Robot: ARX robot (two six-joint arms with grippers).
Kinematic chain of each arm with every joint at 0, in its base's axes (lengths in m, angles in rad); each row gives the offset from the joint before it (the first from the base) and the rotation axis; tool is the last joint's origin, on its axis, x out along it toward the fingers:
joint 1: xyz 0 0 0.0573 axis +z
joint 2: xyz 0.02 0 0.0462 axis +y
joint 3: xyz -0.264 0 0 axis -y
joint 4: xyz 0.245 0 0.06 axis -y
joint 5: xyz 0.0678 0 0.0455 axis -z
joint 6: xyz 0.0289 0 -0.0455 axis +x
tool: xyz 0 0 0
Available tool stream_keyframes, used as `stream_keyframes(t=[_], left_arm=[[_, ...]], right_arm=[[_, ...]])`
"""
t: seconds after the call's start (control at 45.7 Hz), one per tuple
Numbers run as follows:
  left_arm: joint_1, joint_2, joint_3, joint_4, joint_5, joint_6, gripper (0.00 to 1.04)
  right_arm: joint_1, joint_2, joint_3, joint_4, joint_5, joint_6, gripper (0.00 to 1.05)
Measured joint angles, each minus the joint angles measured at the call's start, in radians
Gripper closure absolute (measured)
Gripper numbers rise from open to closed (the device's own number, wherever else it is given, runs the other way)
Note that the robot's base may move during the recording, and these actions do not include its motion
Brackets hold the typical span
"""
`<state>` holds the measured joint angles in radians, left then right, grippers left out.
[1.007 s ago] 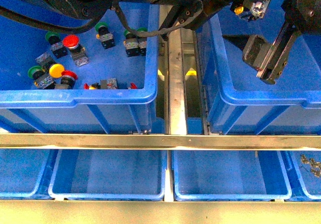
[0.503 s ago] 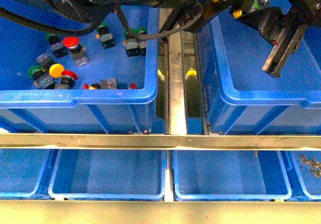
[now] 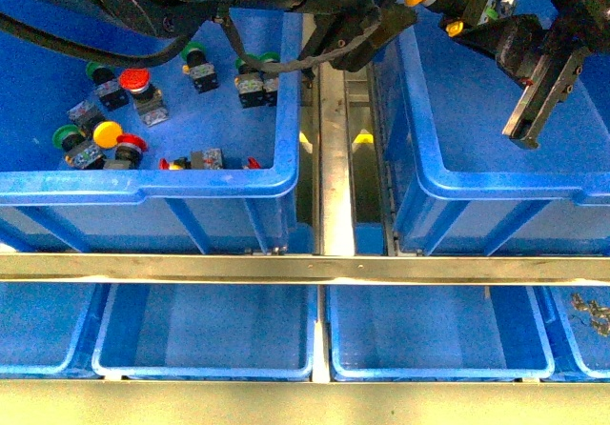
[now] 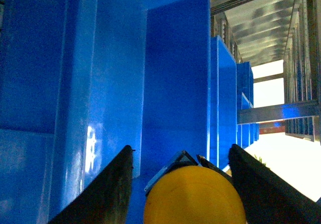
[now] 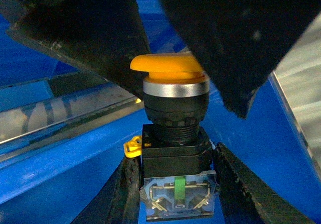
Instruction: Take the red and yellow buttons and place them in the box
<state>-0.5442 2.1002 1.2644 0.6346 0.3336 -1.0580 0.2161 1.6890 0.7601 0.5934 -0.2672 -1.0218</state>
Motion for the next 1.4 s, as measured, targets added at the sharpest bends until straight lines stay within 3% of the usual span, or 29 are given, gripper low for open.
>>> stream_keyframes(t=[0.219,0.7,0.897,0.985,1.094,1.401], left_arm=[[0.047,-0.001,-0.002,-0.063,-0.053,0.1,0.06],[0.284,-0.391,-0.42,-0.177,-0.321,0.533,0.08],[0.368,-0.584,-0.619,-0.216,-0.425,0.559,0.08],[0.359,-0.555,-0.753,0.118,-0.507,0.699,0.21],[0.36,-0.594,-0.951,0.485,-0.509,0.925,0.43],[0.417,-0.808,-1.091,0.47,-0.457,1.034,0.87]], right_arm=[[-0.035,-0.014,-0.027,-0.017,0.0,-0.005,0.71],[-0.109,-0.083,-0.071,0.009,0.016,0.041,0.71],[-0.133,-0.12,-0.078,0.006,0.036,0.119,0.71],[-0.139,-0.142,-0.09,0.007,0.045,0.161,0.71],[-0.15,-0.177,-0.104,-0.005,0.068,0.213,0.71],[-0.157,-0.232,-0.129,-0.048,0.085,0.246,0.71]])
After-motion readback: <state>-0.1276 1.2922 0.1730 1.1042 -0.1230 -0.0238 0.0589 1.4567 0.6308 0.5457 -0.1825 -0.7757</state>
